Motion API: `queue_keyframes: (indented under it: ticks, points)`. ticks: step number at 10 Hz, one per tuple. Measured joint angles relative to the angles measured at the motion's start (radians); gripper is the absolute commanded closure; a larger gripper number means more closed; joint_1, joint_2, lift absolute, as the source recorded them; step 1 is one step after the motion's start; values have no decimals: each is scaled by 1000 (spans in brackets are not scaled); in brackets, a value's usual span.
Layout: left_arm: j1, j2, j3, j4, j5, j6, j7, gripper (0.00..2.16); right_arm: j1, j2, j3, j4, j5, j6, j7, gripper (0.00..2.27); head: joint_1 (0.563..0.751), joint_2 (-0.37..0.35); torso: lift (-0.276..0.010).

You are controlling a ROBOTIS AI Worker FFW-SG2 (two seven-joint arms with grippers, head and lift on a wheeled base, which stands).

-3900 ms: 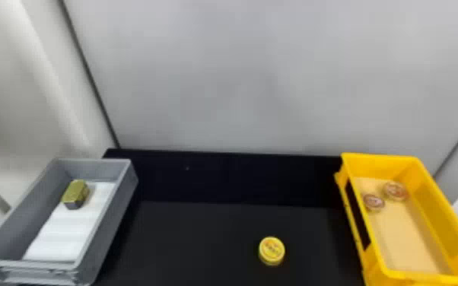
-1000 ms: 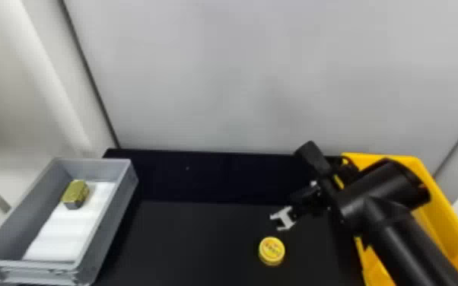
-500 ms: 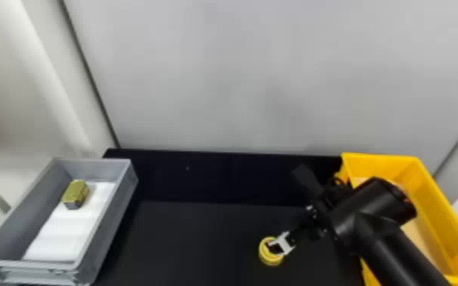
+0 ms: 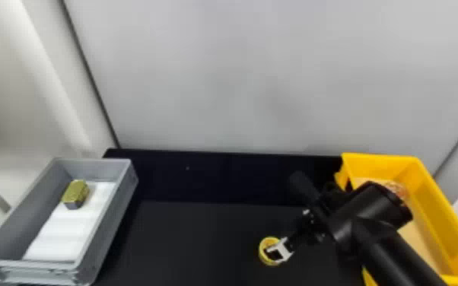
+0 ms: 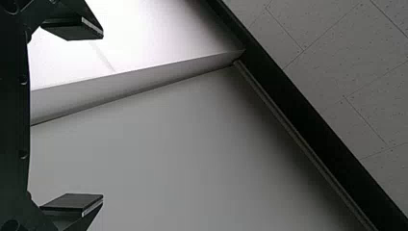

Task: Pick up the round yellow can and place it in the yellow rectangular box

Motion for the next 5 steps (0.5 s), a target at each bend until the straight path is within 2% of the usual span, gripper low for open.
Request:
queue_keyframes:
  ticks: [5]
  points:
    - [-6, -1, -9, 3, 1, 0, 0, 87, -1, 3, 18, 23, -8, -22, -4, 51, 663, 54, -10]
